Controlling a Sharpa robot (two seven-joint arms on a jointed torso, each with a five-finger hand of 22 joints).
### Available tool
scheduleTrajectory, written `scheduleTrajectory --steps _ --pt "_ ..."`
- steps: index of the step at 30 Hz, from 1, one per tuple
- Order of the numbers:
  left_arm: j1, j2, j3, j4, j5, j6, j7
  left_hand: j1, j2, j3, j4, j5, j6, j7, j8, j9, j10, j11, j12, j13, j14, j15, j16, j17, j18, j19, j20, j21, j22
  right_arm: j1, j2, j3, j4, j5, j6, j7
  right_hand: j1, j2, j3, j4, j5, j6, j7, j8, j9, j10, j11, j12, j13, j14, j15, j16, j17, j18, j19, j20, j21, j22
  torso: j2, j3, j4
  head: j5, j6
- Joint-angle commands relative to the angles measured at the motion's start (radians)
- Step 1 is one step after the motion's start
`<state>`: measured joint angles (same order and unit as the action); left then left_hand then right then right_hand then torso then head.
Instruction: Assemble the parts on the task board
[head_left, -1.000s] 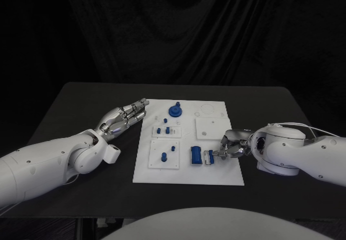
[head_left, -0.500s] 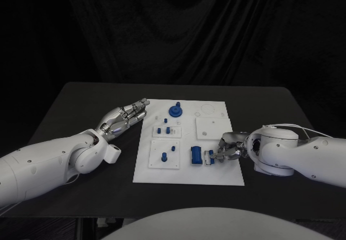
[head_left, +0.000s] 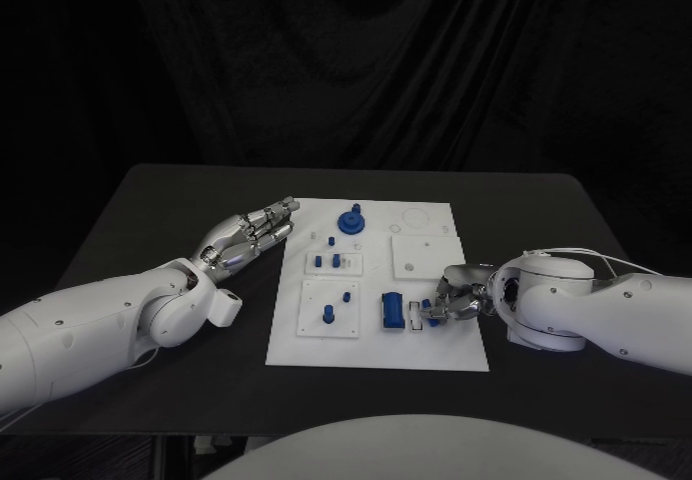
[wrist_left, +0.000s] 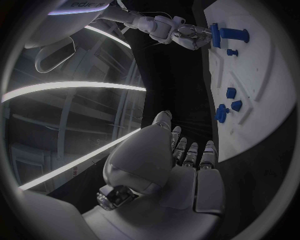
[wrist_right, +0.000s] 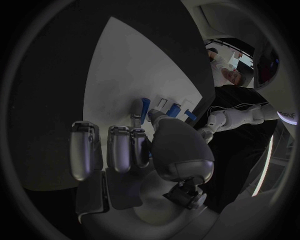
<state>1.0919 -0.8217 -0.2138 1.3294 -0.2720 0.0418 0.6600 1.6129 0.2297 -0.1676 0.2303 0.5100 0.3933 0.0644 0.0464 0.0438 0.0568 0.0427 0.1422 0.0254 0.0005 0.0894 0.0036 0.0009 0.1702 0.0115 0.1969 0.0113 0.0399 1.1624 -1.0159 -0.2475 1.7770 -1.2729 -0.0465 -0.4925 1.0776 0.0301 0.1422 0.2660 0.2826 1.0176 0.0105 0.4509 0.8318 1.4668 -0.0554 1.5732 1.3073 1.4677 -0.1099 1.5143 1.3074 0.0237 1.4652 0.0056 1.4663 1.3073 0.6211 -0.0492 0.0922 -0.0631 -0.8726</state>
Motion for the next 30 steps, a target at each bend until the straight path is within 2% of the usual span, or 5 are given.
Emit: scheduleTrajectory --steps 1,5,11,20,30 --pt "-0.002 0.002 0.001 0.001 0.005 0.004 0.009 0.011 0.002 0.006 -0.001 0.005 0.001 0.003 0.005 0.001 -0.001 0.005 0.004 0.001 0.0 0.004 -0.004 -0.001 0.008 0.001 0.005 -0.001 -0.002 -0.003 0.002 0.0 -0.002 -0.001 0.013 -0.022 0.015 -0.004 0.007 -0.019 0.03 -0.015 0.002 -0.01 0.0 0.104 0.001 -0.002 0.263 0.076 -0.002 -0.005 0.119 0.006 0.052 -0.005 -0.007 0.224 0.0 -0.0002 -0.0007 0.002 0.0" --pt "-0.002 0.002 0.001 0.001 0.005 0.005 0.008 0.011 0.002 0.006 -0.001 0.005 0.001 0.003 0.005 0.001 -0.001 0.005 0.004 0.001 0.0 0.004 -0.004 -0.001 0.008 0.001 0.005 -0.001 -0.002 -0.003 0.002 0.0 -0.003 -0.001 0.018 -0.027 0.062 -0.017 0.037 -0.068 0.12 -0.035 0.005 -0.022 0.001 0.104 0.003 -0.002 0.263 0.075 -0.001 -0.006 0.116 0.007 0.05 -0.004 -0.01 0.223 0.0 -0.0001 -0.001 0.004 0.0" --pt "-0.002 0.002 0.001 0.001 0.005 0.006 0.007 0.011 0.002 0.006 -0.001 0.005 0.001 0.003 0.005 0.001 -0.001 0.005 0.004 0.001 0.0 0.004 -0.004 -0.001 0.008 0.001 0.005 -0.001 -0.002 -0.003 -0.001 0.0 -0.004 -0.001 0.021 -0.032 0.068 -0.021 0.055 -0.085 0.159 -0.049 0.01 -0.03 0.003 0.104 0.007 -0.002 0.263 0.075 0.003 -0.007 0.114 0.007 0.049 -0.001 -0.012 0.222 0.0 0.0003 -0.0003 0.003 0.0" --pt "-0.003 0.002 0.001 0.002 0.005 0.009 0.004 0.011 0.002 0.006 -0.001 0.005 0.001 0.003 0.005 0.001 -0.001 0.005 0.004 0.001 0.0 0.004 -0.004 -0.001 0.008 0.001 0.005 -0.001 -0.002 -0.003 -0.001 0.0 0.004 -0.064 0.024 -0.064 0.037 -0.049 0.06 -0.092 0.19 -0.117 0.035 -0.06 0.003 0.104 0.029 -0.002 0.263 0.073 0.019 -0.012 0.103 0.011 0.043 0.012 -0.027 0.217 0.0 -0.0006 -0.0008 0.003 0.0" --pt "-0.004 0.002 0.001 0.002 0.005 0.012 0.0 0.011 0.003 0.008 -0.003 0.005 0.0 0.003 0.004 0.001 -0.001 0.006 0.005 0.001 0.0 0.006 -0.004 -0.001 0.007 0.001 0.005 -0.001 -0.001 -0.005 0.008 0.0 0.009 -0.202 0.123 -0.132 0.04 -0.07 0.075 -0.125 0.206 -0.159 0.061 -0.112 -0.039 0.104 0.053 -0.002 0.263 0.066 0.04 -0.027 0.073 0.019 0.028 0.033 -0.06 0.206 0.0 0.0006 -0.0009 0.0 0.0"
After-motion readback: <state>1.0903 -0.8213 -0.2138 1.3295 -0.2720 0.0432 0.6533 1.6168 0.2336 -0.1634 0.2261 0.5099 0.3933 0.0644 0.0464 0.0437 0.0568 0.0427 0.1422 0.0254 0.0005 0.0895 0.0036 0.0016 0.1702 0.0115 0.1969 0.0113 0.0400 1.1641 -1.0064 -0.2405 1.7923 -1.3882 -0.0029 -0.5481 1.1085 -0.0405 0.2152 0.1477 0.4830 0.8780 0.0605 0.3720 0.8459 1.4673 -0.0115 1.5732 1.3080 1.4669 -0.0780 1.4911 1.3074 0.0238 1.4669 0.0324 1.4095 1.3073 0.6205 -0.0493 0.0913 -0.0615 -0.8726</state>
